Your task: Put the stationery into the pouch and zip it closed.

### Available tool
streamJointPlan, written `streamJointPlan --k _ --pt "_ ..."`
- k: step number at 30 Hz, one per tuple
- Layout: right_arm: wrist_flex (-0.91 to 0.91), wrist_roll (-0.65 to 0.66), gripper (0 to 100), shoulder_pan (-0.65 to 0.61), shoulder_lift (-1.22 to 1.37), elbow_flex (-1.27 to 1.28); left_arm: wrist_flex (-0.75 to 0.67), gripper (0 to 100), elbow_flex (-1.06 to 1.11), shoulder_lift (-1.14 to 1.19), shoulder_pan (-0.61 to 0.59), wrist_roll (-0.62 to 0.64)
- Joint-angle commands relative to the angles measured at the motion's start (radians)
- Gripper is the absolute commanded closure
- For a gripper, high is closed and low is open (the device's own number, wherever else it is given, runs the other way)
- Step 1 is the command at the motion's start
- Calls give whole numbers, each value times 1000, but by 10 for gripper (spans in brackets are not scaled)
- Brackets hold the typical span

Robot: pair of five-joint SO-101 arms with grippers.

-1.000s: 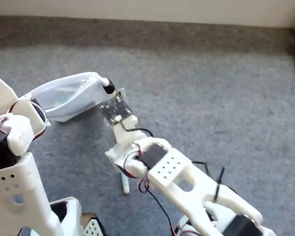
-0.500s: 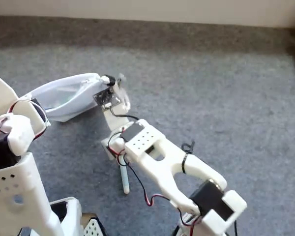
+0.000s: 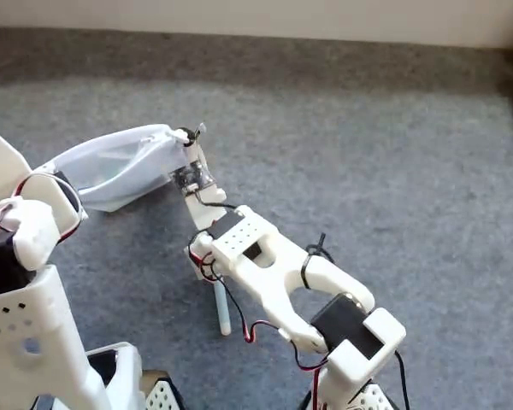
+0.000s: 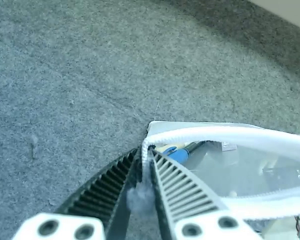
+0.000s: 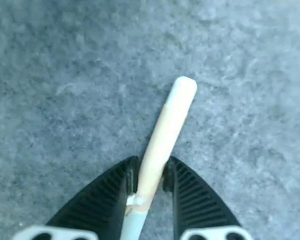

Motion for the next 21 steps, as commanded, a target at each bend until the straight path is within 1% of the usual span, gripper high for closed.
streamJointPlan --k 1,5,10,12,15,16,19,21 --pt "12 61 982 1 4 -38 -2 994 10 2 -18 8" --pt "163 114 982 2 4 -42 -2 994 10 2 -18 8" --pt "275 115 982 1 2 -44 -2 994 10 2 -18 8" --pt "297 121 982 1 2 -44 -2 994 10 2 -18 8" --pt "298 209 981 1 2 -44 -2 994 10 2 -18 8" --pt "300 218 981 1 2 -44 -2 994 10 2 -18 8" --pt "297 216 981 1 2 -47 -2 994 10 2 -18 8" --pt "303 160 974 1 2 -84 -2 994 10 2 -18 8"
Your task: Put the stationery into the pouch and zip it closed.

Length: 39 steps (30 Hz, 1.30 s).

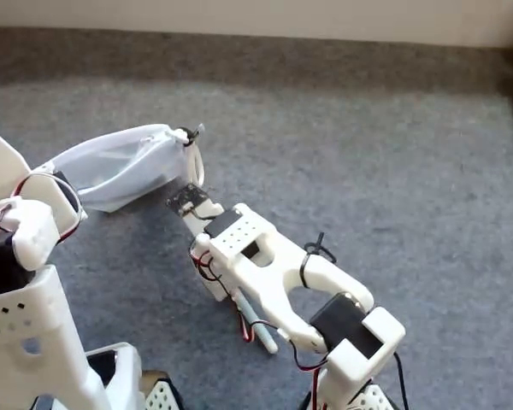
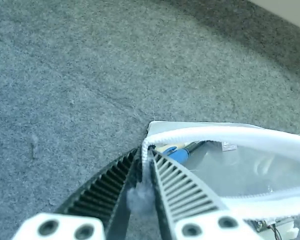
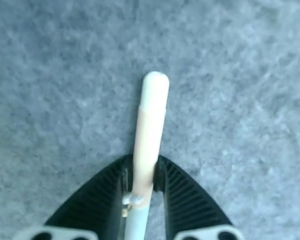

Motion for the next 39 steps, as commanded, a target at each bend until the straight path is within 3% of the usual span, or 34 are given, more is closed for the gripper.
streamJointPlan --k 1,6,16,27,33,39 --pt "27 -81 959 7 -2 -77 -2 994 10 2 -18 8" --pt "91 -144 860 4 4 -139 -3 994 10 2 -18 6" --pt "-97 -146 858 4 5 -134 -2 994 10 2 -16 6" --pt "-96 -144 858 4 102 -142 -2 994 10 2 -16 6" --pt "-94 -140 998 4 131 -143 -2 994 13 2 -16 6" --pt "-91 -140 994 4 128 -137 -9 994 28 2 -16 6"
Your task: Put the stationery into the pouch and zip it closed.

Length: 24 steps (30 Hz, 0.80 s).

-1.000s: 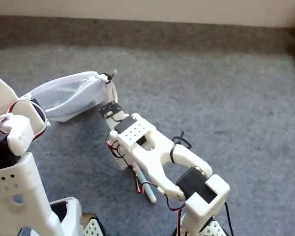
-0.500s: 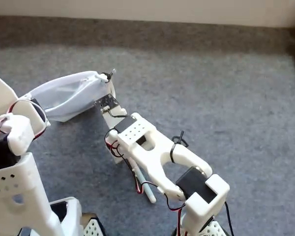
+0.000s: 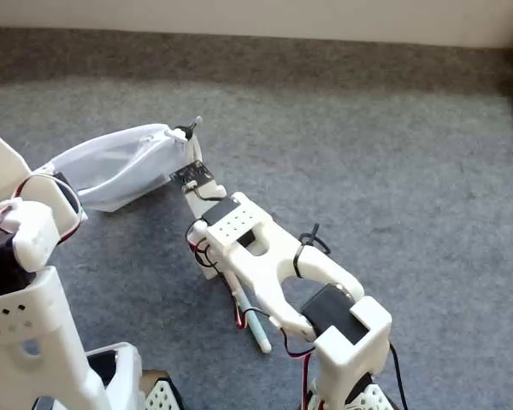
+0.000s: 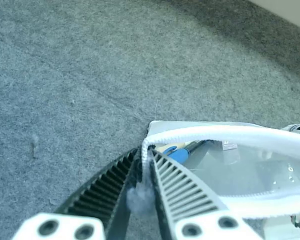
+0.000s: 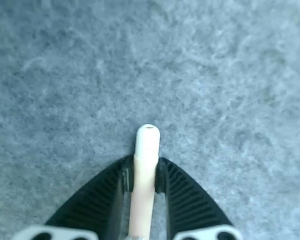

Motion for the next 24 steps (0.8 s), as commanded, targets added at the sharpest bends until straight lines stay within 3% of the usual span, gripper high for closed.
streamJointPlan --k 1,10,24 --pt "4 -3 994 -4 15 -22 -8 994 18 2 -16 6" --pt "163 -3 994 -5 -108 -71 -8 994 16 2 -12 6" --pt "176 -2 994 -4 -593 114 -8 994 16 2 -2 6"
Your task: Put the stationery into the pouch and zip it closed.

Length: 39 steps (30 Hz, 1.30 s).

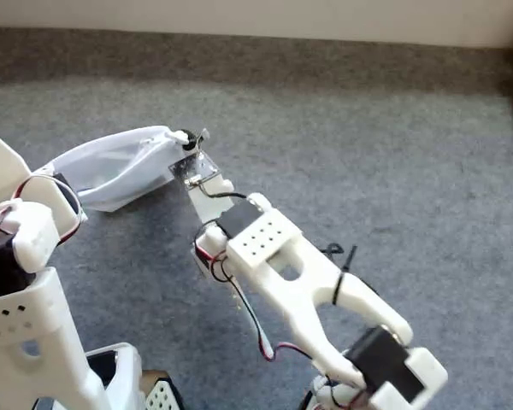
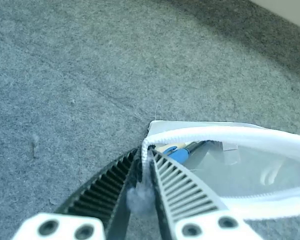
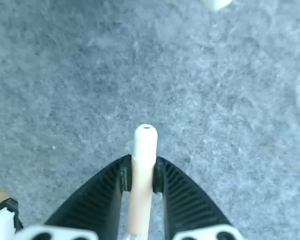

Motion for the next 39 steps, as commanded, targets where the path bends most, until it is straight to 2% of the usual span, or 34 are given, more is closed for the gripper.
streamJointPlan --k 1,14,25,33,39 --pt "5 0 994 5 -171 15 -6 994 12 2 8 6" --pt "-48 -8 994 5 -625 87 -6 994 12 2 116 5" --pt "-406 -8 994 5 -878 242 -6 994 18 2 116 5" --pt "-653 -8 994 1 -923 242 -6 994 19 2 116 8" --pt "-858 -3 994 -70 -920 242 -6 994 19 2 116 9"
